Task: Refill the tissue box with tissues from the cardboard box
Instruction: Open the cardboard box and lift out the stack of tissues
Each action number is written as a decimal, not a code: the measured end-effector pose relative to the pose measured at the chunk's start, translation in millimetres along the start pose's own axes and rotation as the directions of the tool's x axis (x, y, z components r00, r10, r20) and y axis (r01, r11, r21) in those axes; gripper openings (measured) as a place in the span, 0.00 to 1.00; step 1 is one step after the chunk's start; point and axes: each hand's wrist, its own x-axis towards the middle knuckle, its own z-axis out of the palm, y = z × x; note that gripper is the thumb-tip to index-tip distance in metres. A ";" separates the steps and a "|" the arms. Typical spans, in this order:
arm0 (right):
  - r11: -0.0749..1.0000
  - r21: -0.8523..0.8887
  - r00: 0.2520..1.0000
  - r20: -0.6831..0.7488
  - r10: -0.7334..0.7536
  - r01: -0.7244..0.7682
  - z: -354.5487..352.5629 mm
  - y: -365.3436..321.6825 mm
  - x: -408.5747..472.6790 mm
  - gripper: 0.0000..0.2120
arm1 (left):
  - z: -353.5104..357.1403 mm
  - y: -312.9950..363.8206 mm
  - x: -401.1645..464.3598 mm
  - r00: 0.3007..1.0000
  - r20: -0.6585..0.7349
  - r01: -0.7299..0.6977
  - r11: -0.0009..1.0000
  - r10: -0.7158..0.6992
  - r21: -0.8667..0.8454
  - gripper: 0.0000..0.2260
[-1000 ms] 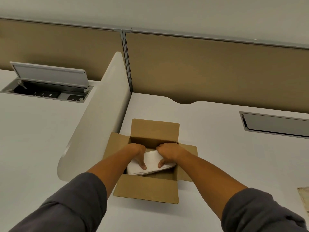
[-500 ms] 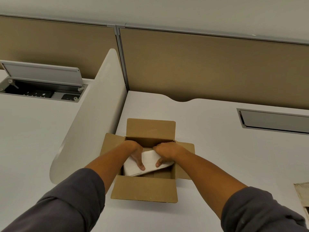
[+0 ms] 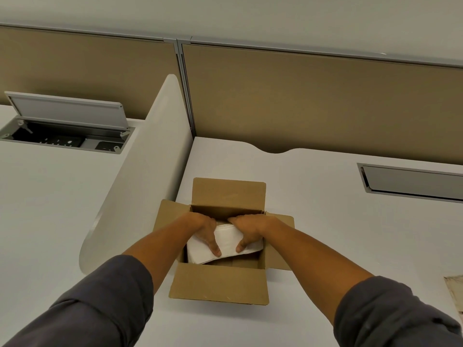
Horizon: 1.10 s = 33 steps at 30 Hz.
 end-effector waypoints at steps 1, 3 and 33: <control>1.000 -0.002 1.000 -0.001 0.003 -0.003 -0.4 -0.3 0.0 0.43 | 1.4 -0.2 -0.3 1.000 -0.024 -0.005 1.000 0.006 0.019 0.44; 1.000 -0.012 1.000 -0.011 0.005 -0.005 -0.7 -0.4 -0.6 0.42 | 4.8 -0.3 -1.2 0.997 -0.077 -0.020 0.998 0.025 0.059 0.44; 0.950 0.207 0.926 -0.345 -0.152 0.233 -3.9 1.3 -41.7 0.35 | 38.9 -66.2 -52.4 0.694 -0.655 -0.420 0.907 0.299 -0.031 0.33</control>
